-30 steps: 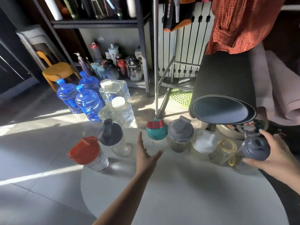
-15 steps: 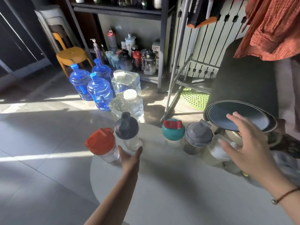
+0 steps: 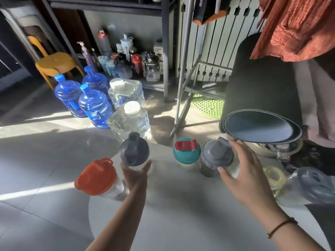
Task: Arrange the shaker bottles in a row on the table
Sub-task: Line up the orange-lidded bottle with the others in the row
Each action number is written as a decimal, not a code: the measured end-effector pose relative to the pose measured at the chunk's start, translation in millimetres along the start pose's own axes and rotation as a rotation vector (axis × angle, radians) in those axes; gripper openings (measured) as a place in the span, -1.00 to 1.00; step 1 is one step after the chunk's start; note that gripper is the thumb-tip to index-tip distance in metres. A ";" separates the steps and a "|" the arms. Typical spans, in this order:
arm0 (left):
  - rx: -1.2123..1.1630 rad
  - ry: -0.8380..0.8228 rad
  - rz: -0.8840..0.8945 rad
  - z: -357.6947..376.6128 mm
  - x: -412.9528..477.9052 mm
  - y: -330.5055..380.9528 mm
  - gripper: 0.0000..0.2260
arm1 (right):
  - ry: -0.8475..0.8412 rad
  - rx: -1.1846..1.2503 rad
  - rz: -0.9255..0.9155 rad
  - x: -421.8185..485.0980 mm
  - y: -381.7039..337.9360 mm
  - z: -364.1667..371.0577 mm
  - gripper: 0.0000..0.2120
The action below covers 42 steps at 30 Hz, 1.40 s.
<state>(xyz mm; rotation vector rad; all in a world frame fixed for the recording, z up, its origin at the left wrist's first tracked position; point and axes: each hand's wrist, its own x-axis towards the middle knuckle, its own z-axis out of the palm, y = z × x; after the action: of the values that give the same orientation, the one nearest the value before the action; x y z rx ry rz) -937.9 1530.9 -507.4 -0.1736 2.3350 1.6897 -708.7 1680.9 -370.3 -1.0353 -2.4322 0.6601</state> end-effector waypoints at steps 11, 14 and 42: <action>-0.099 -0.421 0.128 44.2 10.4 14.9 -0.30 | 0.014 0.045 0.018 5.5 13.6 -4.1 -0.29; -0.073 -0.452 0.133 50.1 11.5 10.5 -0.27 | 0.005 0.073 0.006 10.1 12.3 -1.1 -0.30; -0.141 0.108 -0.205 -129.4 -66.3 -34.9 -0.03 | -0.108 0.165 0.124 -26.0 -16.5 10.0 -0.38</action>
<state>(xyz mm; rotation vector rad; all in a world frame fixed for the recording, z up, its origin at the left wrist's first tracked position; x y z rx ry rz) -883.1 1393.9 -483.2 -0.5245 2.1835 1.7802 -706.5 1648.8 -373.8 -1.1147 -2.3705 0.9638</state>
